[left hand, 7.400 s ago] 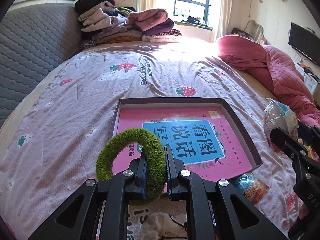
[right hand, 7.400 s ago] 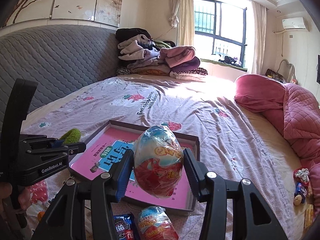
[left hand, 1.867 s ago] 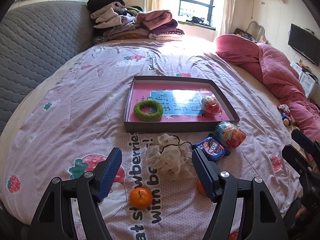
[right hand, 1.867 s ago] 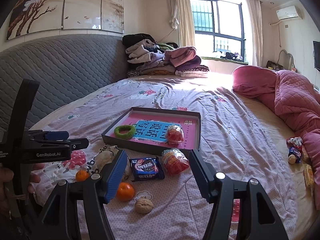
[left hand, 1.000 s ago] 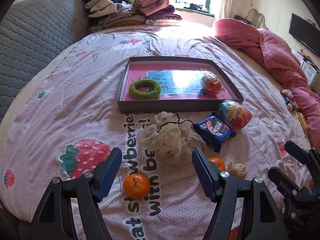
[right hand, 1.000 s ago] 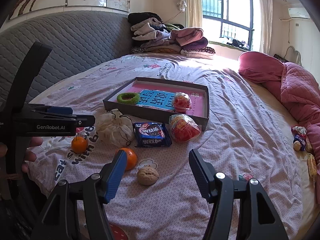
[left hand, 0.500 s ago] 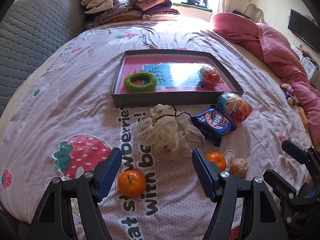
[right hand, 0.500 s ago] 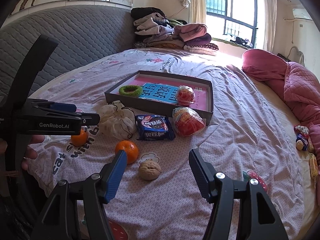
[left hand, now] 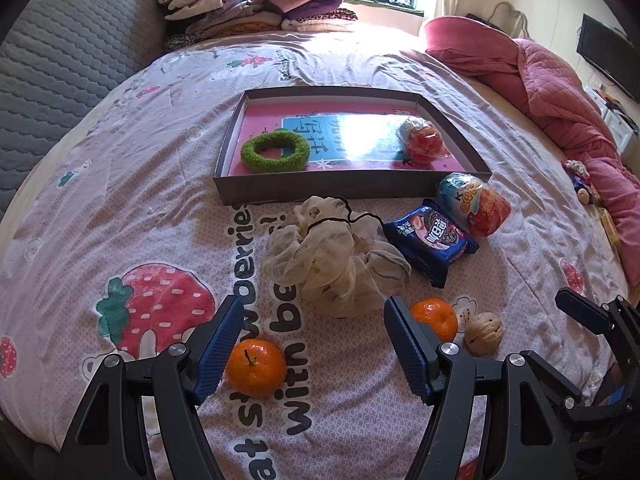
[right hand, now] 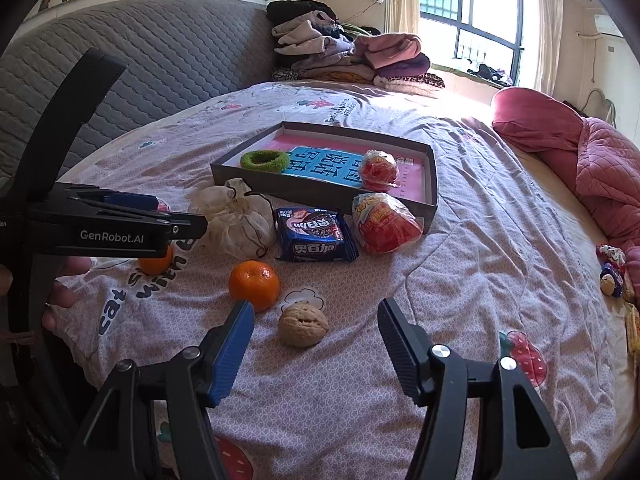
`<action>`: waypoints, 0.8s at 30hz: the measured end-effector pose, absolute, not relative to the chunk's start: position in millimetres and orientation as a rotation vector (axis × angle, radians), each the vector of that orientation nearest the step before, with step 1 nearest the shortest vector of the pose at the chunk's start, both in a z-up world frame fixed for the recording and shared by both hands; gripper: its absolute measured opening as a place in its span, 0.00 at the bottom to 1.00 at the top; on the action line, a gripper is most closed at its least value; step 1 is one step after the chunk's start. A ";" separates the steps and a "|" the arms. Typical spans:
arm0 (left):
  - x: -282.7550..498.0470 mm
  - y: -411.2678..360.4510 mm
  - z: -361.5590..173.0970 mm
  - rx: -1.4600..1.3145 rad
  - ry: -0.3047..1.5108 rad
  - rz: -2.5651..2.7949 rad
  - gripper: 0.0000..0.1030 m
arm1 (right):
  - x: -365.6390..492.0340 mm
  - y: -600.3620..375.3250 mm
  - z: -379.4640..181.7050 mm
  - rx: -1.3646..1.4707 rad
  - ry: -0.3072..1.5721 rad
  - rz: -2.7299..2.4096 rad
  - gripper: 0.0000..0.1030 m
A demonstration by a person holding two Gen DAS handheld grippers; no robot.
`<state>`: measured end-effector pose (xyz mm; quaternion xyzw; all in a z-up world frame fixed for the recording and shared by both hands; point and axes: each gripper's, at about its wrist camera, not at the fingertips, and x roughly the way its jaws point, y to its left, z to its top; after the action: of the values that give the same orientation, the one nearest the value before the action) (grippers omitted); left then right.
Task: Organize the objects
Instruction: 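Withdraw both open grippers from tray back toward remaining items, then grasp cream mesh bag with left gripper while right gripper approaches walnut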
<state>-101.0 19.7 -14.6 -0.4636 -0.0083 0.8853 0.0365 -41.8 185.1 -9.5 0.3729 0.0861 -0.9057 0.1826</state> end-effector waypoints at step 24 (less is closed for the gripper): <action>-124.0 14.3 -33.0 -1.479 -0.071 2.689 0.72 | -54.0 180.8 -34.6 1.132 0.264 -2.526 0.62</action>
<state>-124.0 14.3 -33.0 -0.4815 -0.0232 0.8754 0.0360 -54.0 180.8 -34.6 0.4005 0.0933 -0.8937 0.1795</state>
